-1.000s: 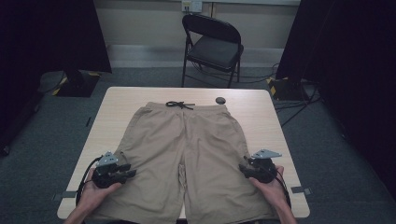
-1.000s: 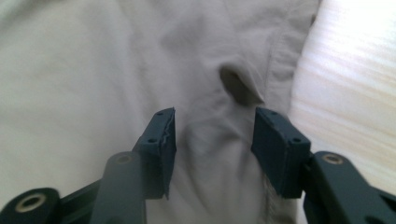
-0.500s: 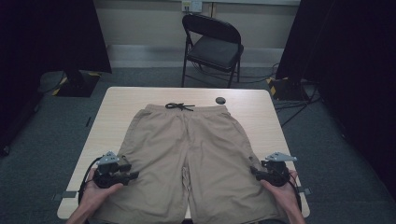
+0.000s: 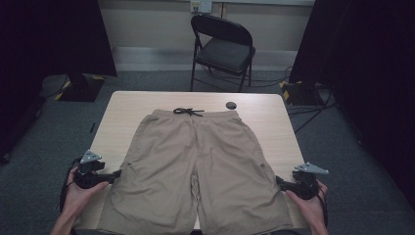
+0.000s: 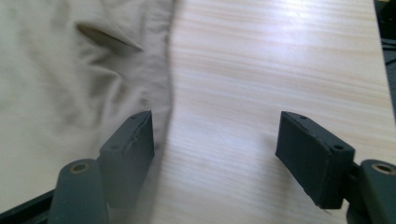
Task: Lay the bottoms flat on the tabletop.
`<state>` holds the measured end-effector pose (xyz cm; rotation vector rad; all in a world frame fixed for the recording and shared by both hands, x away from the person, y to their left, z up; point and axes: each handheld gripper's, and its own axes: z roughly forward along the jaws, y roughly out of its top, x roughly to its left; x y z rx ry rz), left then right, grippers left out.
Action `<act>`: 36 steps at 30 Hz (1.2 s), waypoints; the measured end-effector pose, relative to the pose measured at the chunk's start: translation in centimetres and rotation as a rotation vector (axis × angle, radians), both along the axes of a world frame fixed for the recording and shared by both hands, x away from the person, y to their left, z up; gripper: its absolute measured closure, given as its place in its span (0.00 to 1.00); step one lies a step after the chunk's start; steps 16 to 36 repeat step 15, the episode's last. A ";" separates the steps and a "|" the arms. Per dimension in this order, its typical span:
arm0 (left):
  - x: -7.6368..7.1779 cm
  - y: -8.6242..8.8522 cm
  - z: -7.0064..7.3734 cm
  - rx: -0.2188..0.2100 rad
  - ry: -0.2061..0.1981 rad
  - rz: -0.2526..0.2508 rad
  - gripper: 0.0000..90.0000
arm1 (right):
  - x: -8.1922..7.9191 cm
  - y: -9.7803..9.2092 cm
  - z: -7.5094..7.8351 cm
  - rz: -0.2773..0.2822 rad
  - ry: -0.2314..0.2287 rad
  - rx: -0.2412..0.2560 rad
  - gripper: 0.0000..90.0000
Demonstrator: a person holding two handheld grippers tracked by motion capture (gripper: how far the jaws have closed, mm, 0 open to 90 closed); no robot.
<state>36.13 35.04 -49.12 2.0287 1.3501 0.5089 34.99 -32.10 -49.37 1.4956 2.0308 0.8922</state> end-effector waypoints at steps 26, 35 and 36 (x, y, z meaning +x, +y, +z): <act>-0.5 0.4 -1.1 -0.015 -0.071 0.002 0.16 | -0.1 -0.1 -0.5 0.004 -0.029 -0.005 0.23; -0.5 0.4 -1.1 -0.015 -0.071 0.002 0.16 | -0.1 -0.1 -0.5 0.004 -0.029 -0.005 0.23; -0.5 0.4 -1.1 -0.015 -0.071 0.002 0.16 | -0.1 -0.1 -0.5 0.004 -0.029 -0.005 0.23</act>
